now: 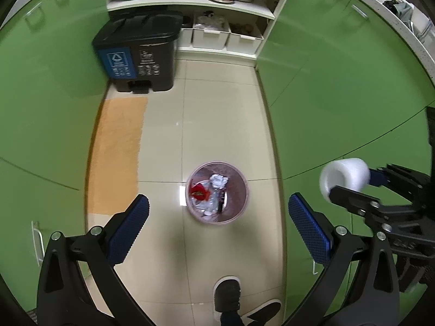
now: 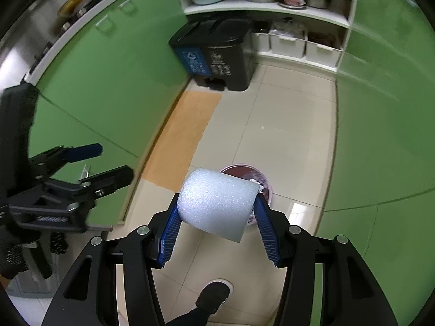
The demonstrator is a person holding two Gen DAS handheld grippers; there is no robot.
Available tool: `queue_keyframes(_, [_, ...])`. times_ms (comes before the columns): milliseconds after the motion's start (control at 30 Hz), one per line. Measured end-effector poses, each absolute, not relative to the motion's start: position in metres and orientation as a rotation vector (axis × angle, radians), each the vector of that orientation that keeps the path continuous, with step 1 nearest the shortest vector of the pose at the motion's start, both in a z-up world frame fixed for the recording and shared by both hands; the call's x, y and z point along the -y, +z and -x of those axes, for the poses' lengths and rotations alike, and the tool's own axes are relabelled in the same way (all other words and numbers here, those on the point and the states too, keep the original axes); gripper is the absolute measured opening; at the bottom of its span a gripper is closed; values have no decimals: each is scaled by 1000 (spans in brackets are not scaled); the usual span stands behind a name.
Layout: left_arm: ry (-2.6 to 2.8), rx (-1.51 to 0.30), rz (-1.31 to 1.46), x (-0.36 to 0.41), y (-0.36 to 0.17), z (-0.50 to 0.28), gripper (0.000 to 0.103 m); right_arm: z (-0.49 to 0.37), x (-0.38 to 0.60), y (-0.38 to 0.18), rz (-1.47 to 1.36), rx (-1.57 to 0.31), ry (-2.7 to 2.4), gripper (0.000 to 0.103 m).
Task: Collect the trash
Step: 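Lower the foam roll over the wastebasket and open the right gripper, then move both tools back toward the counter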
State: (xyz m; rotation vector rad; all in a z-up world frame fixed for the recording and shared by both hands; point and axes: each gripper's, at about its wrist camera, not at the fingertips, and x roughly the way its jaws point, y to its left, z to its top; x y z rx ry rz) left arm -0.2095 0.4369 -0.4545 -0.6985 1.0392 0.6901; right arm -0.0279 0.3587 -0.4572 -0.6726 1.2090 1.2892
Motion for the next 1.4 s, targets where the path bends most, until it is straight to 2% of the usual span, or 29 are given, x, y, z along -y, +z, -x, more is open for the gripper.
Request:
queue_keyframes(367, [766, -997, 757, -436, -469, 269, 100, 48, -394, -521, 757, -1223, 1302, 54])
queue_keyframes(433, [777, -993, 765, -435, -471, 278, 100, 49, -398, -527, 764, -1223, 1287, 62])
queue_keyframes(467, [781, -991, 768, -435, -472, 281, 100, 49, -399, -527, 762, -1217, 1283, 87])
queue_keyframes(500, [784, -989, 771, -435, -472, 284, 100, 49, -398, -526, 750, -1199, 1282, 97])
queue_keyframes(700, [779, -978, 762, -433, -459, 282, 100, 42, -390, -510, 753, -1200, 1222, 97])
queue_keyframes(933, [706, -949, 703, -413, -395, 252, 100, 39, -349, -433, 657, -1187, 1191, 97])
queue_keyframes(1267, [511, -884, 510, -333, -248, 180, 100, 14, -217, -226, 355, -1037, 1077, 97])
queue_keyframes(1400, [388, -828, 442, -289, -189, 140, 100, -8, -153, -163, 283, -946, 973, 97])
